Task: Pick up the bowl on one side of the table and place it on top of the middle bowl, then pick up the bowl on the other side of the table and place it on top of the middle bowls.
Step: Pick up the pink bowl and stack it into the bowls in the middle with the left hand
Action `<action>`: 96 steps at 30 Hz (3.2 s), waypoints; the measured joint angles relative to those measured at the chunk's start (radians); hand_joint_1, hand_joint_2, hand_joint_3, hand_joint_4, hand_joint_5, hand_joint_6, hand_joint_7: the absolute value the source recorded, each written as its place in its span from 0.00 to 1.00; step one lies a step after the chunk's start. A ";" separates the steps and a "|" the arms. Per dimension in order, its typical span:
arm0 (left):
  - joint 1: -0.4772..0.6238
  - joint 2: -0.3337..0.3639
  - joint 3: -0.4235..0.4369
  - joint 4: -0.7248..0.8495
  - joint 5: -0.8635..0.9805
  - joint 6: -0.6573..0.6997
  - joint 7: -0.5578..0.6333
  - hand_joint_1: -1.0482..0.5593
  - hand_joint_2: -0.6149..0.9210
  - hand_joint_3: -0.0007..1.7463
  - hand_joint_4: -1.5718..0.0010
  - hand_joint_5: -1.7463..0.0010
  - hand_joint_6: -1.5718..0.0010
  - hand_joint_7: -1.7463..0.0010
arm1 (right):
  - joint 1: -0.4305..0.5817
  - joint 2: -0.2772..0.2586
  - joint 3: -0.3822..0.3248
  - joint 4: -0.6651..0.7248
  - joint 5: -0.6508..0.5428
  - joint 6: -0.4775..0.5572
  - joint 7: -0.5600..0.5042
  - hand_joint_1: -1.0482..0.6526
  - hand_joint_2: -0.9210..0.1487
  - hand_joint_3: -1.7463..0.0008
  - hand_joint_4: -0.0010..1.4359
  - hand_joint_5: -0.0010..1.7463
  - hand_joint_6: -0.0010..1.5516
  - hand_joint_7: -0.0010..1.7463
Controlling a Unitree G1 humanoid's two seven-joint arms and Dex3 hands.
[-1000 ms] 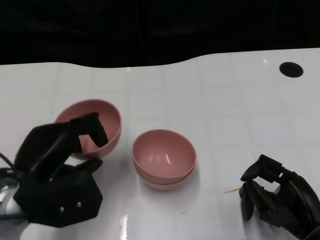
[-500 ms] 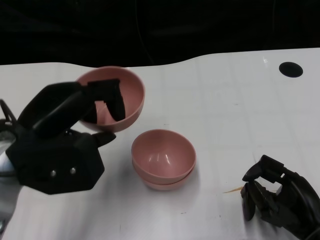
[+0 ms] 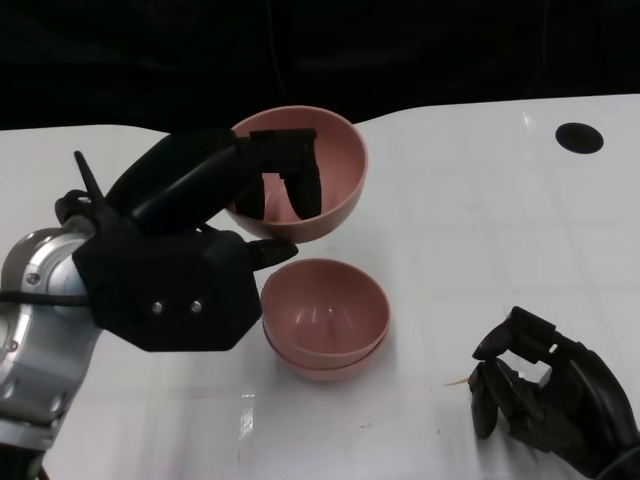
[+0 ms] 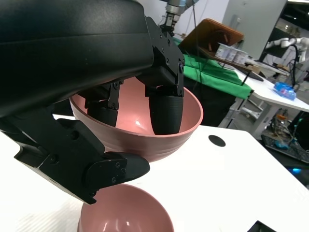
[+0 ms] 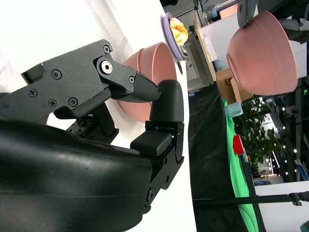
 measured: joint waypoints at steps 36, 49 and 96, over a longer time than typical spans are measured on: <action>0.037 -0.080 -0.107 0.188 0.034 -0.056 0.010 0.63 0.77 0.58 0.54 0.00 0.68 0.00 | 0.050 0.016 0.048 -0.109 -0.012 0.036 -0.062 0.51 0.19 0.56 0.62 1.00 0.49 0.85; 0.044 -0.105 -0.125 0.289 0.073 -0.128 0.051 0.62 0.80 0.59 0.53 0.00 0.66 0.00 | 0.051 0.015 0.048 -0.110 -0.022 0.037 -0.064 0.51 0.19 0.55 0.62 1.00 0.49 0.86; 0.043 -0.143 -0.155 0.368 0.089 -0.139 0.055 0.63 0.88 0.47 0.53 0.00 0.67 0.00 | 0.055 0.016 0.049 -0.114 -0.022 0.035 -0.066 0.52 0.20 0.53 0.62 1.00 0.50 0.85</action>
